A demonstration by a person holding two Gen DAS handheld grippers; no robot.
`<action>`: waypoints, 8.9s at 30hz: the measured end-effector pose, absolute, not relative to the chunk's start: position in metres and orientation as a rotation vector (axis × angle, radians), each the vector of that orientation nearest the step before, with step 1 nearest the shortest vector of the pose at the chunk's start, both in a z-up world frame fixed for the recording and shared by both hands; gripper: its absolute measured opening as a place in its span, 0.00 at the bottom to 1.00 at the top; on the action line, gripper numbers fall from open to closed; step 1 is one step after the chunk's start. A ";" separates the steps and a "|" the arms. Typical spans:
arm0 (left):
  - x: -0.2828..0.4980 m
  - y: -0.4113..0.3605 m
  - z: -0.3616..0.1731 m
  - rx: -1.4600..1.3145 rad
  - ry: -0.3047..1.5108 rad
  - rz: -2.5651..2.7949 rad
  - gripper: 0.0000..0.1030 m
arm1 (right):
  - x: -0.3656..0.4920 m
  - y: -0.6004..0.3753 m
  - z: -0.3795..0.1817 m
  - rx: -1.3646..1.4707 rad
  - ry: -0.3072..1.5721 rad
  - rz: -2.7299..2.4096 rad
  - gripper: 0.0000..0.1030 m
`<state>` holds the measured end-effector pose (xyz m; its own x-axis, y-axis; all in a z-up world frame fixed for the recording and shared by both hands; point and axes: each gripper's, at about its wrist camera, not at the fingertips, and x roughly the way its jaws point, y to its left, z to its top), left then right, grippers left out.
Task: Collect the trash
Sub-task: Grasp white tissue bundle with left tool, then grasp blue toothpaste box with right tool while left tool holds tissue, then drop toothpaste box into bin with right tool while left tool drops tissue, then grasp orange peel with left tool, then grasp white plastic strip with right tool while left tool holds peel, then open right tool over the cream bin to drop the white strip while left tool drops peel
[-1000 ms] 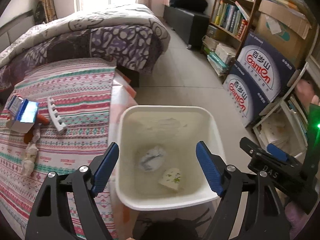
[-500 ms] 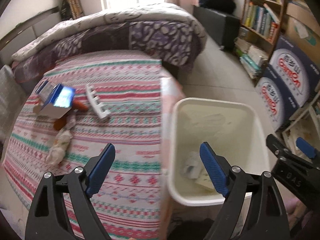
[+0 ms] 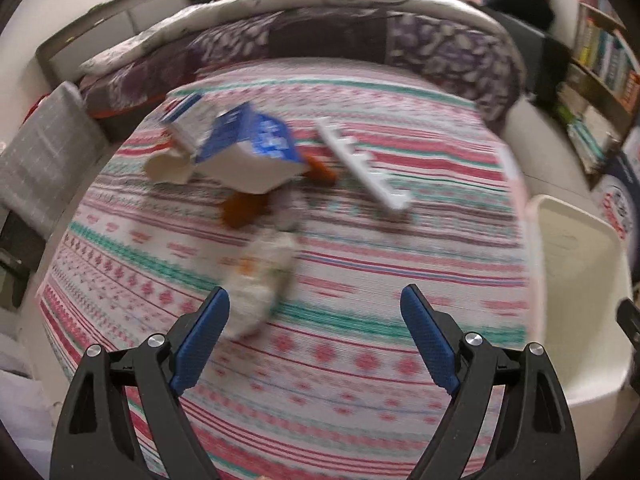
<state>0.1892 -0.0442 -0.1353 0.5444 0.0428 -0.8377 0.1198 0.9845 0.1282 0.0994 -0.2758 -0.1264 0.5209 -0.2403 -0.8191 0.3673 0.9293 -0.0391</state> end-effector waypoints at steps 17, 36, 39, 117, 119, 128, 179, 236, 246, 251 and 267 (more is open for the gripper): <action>0.208 0.013 -0.173 0.114 1.063 -0.195 0.37 | 0.180 -0.192 -0.128 0.039 1.005 -0.206 0.93; 0.164 0.143 -0.167 -0.155 1.023 -0.074 0.37 | 0.305 -0.027 -0.097 -0.123 1.007 -0.004 0.93; 0.160 0.159 -0.165 -0.179 1.016 -0.053 0.37 | 0.320 0.000 -0.107 -0.227 1.045 -0.027 0.93; 0.085 -0.077 -0.090 0.071 0.895 -0.360 0.37 | 0.066 -0.330 -0.120 0.362 0.890 -0.389 0.50; 0.086 -0.093 -0.088 0.093 0.892 -0.381 0.37 | 0.061 -0.342 -0.122 0.387 0.887 -0.410 0.54; 0.089 -0.161 -0.087 0.152 0.905 -0.476 0.37 | 0.036 -0.388 -0.127 0.433 0.878 -0.510 0.70; 0.224 -0.007 -0.143 0.073 1.002 -0.050 0.76 | 0.134 -0.276 -0.131 0.155 0.968 -0.314 0.87; 0.160 0.099 -0.169 -0.107 1.029 -0.138 0.32 | 0.186 -0.121 -0.161 0.059 0.980 0.018 0.24; 0.111 0.085 -0.162 -0.112 1.005 -0.121 0.32 | 0.129 -0.142 -0.144 0.099 0.943 -0.006 0.24; 0.099 0.073 -0.154 -0.093 0.985 -0.132 0.31 | 0.110 -0.155 -0.140 0.112 0.928 -0.023 0.24; 0.086 0.013 -0.140 -0.004 0.962 -0.208 0.31 | 0.080 -0.237 -0.140 0.211 0.907 -0.195 0.25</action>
<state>0.0861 0.0135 -0.1405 0.5533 -0.1779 -0.8138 0.1742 0.9800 -0.0958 0.0802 -0.2371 -0.1401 0.6009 -0.0776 -0.7955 0.2553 0.9618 0.0990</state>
